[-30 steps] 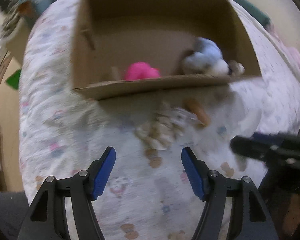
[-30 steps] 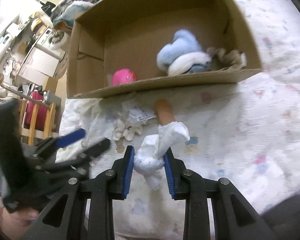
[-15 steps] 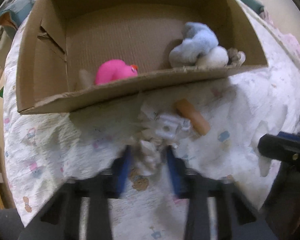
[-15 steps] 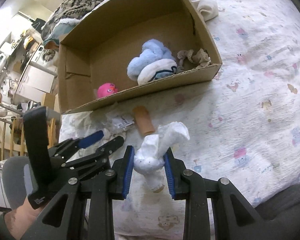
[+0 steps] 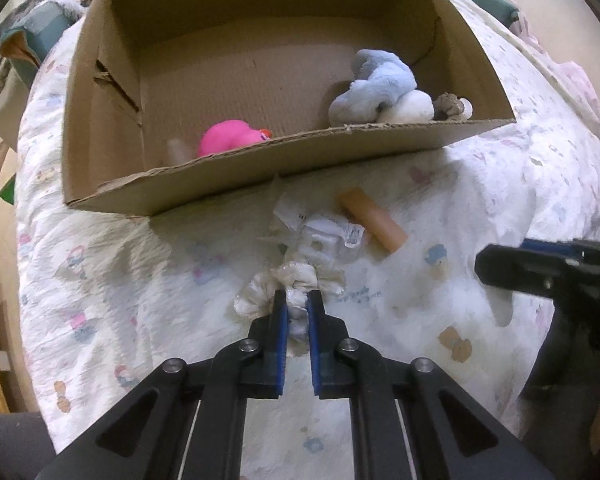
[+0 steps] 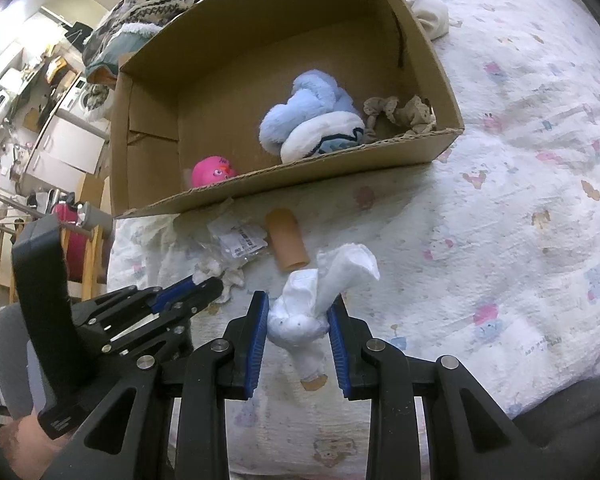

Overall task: Organize soft objects
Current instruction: 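Grasp the white sock with the right tool while the left tool grasps the white lace scrunchie, then carry the sock and scrunchie over the box and open both tools inside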

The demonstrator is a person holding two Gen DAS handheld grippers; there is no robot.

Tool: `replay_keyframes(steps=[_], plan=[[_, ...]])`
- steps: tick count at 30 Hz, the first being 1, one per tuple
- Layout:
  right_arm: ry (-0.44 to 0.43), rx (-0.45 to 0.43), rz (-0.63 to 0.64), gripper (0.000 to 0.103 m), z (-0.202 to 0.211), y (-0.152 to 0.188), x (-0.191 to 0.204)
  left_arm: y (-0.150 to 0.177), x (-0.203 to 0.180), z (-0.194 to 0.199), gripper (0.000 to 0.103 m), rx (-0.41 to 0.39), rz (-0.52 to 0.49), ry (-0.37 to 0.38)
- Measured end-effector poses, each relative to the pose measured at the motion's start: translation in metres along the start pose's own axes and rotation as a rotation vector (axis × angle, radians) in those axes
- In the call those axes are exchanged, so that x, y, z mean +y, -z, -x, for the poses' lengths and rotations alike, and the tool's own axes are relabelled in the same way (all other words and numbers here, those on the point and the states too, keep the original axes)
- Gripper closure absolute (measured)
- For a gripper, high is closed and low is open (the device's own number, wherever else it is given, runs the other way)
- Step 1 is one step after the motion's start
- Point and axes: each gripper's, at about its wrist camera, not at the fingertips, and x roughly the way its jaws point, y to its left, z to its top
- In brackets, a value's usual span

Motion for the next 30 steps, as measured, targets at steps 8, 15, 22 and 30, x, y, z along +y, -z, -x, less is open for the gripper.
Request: replay_keyframes(steps=[8, 15, 22, 30], plan=[[-0.023, -0.025, 0.016, 0.072, 0.008, 0.002, 0.004, 0.011, -0.001, 0.022, 0.095, -0.042, 0.018, -0.033], [-0.056, -0.062, 0.035, 0.072, 0.023, 0.004, 0.004, 0.032, 0.02, 0.071, 0.095, -0.139, 0.106, -0.043], [-0.103, -0.13, 0.059, 0.072, 0.047, -0.001, 0.01, 0.023, 0.034, 0.116, 0.095, -0.261, 0.167, -0.081], [-0.151, -0.216, 0.082, 0.072, 0.069, -0.032, 0.022, -0.008, 0.048, 0.13, 0.095, -0.315, 0.182, -0.096]])
